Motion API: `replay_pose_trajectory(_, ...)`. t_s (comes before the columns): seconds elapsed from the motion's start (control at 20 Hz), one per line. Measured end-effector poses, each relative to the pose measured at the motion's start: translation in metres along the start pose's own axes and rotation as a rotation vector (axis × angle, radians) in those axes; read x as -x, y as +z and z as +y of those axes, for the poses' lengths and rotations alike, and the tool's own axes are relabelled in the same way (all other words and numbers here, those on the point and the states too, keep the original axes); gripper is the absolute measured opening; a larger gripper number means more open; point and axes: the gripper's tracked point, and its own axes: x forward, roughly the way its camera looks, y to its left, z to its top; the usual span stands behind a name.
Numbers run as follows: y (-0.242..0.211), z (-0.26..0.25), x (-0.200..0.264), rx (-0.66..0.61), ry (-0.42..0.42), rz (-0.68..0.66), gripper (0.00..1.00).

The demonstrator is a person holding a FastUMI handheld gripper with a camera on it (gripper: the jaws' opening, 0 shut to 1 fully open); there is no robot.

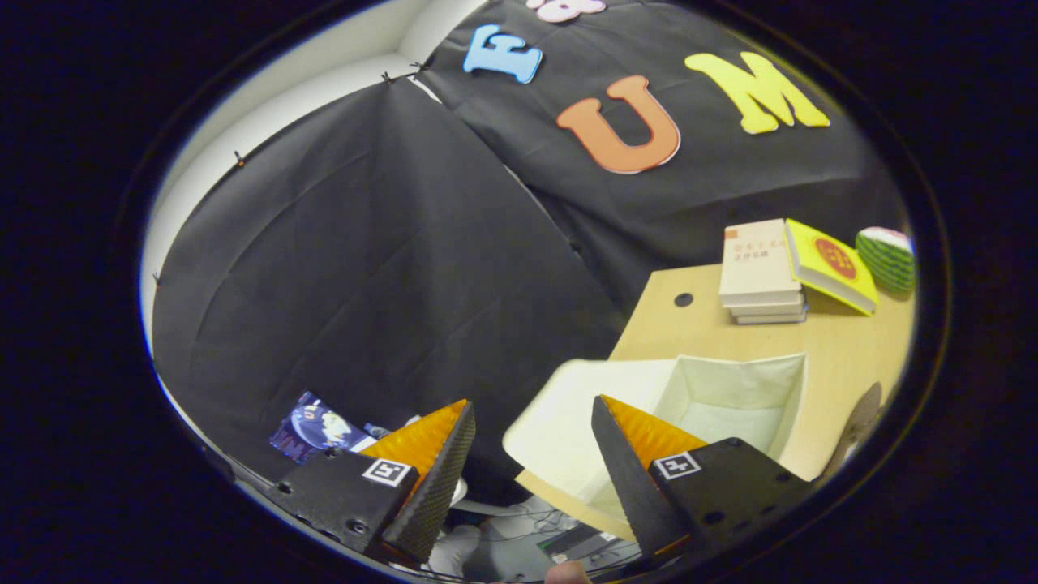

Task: Open the storage box then place both shoes into the box .Put the left shoe in first, then the right shoe, with the right side of both shoes facing outward in a uniform manner.

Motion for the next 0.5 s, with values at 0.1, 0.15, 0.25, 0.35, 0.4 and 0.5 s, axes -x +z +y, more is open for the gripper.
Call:
replay_pose_trajectory(0.1,0.009,-0.009,0.015,0.032,-0.046,-0.041,0.93)
replay_pose_trajectory(0.15,0.013,-0.014,0.022,0.049,-0.067,-0.053,0.93)
replay_pose_trajectory(0.25,0.017,-0.032,0.04,0.097,-0.13,-0.074,0.94)
replay_pose_trajectory(0.35,0.029,-0.053,0.062,0.156,-0.203,-0.108,1.0)
replay_pose_trajectory(0.4,0.028,-0.061,0.071,0.171,-0.231,-0.121,1.0)
replay_pose_trajectory(0.5,0.033,-0.079,0.093,0.18,-0.278,-0.143,1.0)
